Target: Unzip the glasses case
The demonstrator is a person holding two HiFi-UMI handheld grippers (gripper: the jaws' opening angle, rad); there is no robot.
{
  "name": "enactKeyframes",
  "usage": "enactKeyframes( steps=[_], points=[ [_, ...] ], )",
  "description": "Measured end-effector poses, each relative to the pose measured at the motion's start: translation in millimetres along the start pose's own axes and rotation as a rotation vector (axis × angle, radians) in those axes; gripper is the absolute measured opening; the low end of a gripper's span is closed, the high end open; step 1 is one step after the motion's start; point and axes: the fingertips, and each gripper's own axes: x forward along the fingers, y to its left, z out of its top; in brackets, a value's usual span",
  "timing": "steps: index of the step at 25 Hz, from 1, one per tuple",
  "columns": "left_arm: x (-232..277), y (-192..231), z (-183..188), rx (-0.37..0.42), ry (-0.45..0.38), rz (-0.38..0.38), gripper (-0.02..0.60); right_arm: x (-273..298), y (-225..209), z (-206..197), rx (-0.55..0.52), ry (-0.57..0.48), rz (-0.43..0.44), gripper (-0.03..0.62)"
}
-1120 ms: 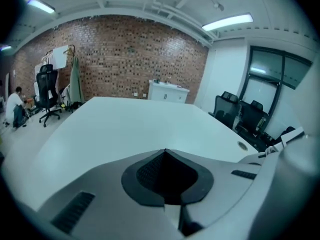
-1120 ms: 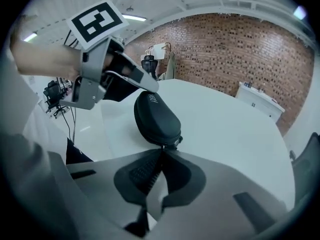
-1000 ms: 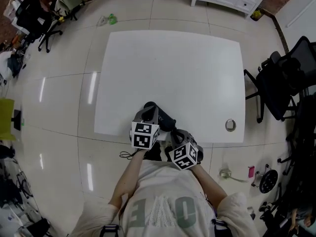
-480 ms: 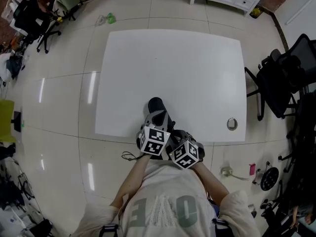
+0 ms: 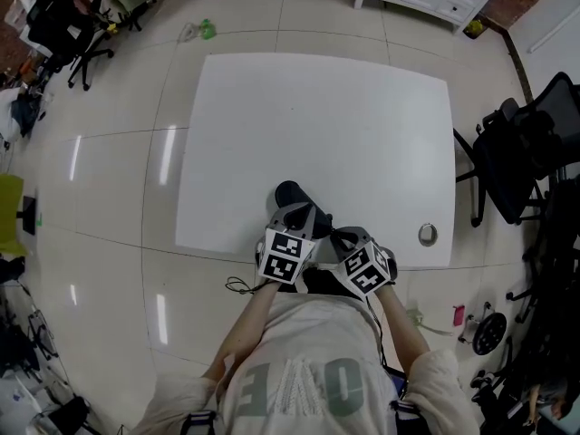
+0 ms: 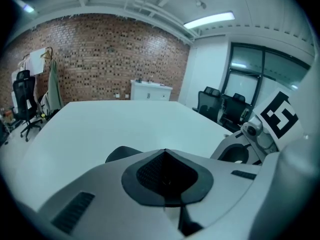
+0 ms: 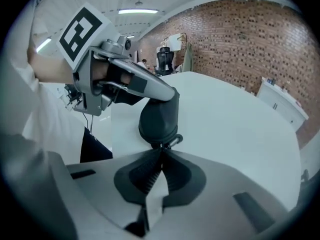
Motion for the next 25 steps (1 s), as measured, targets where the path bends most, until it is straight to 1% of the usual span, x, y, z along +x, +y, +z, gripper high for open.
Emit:
enactKeyframes(
  steps=[2,4,7,9,12,14,16,20,23,25],
  points=[
    [2.8,-1.4,1.8,-0.011,-0.001,-0.009,0.005,-0.7,-12.0,-0.4,-0.050,0.025,0.003,-0.002],
    [3.1,-0.2,4.1,-0.025,-0.004,-0.013,0.005,0.5,-18.5,1.5,-0.104,0.054,0.037,-0.002],
    [4.6,1.2,7.3,-0.036,-0.011,-0.009,0.005,1.3,-18.6,2.3,-0.223,0.095,0.082,-0.001],
    [6.4,0.5,8.0,-0.023,-0.007,-0.005,0.005,1.2,-17.4,1.4,-0.261,0.108,0.086,-0.002],
    [7.9,0.5,5.2,0.020,0.008,-0.013,0.005,2.0,-16.7,1.9,-0.268,0.098,0.096,-0.002],
    [9.3,0.2,4.0,0.034,0.025,-0.019,0.005,2.4,-19.3,1.8,-0.313,0.095,0.105,0.000],
    [12.1,-0.6,4.3,0.016,0.044,-0.028,0.005,1.8,-25.4,1.5,-0.370,0.104,0.115,0.000],
    [9.8,2.7,1.7,-0.027,0.064,-0.037,0.004,5.3,-32.7,6.7,-0.422,0.118,0.148,0.000],
    [7.2,7.5,2.0,-0.052,0.068,-0.040,0.004,10.3,-44.4,15.0,-0.471,0.136,0.131,0.000],
    [9.2,8.9,1.7,-0.059,0.065,-0.040,0.004,11.1,-49.1,17.2,-0.542,0.164,0.118,-0.002]
  ],
)
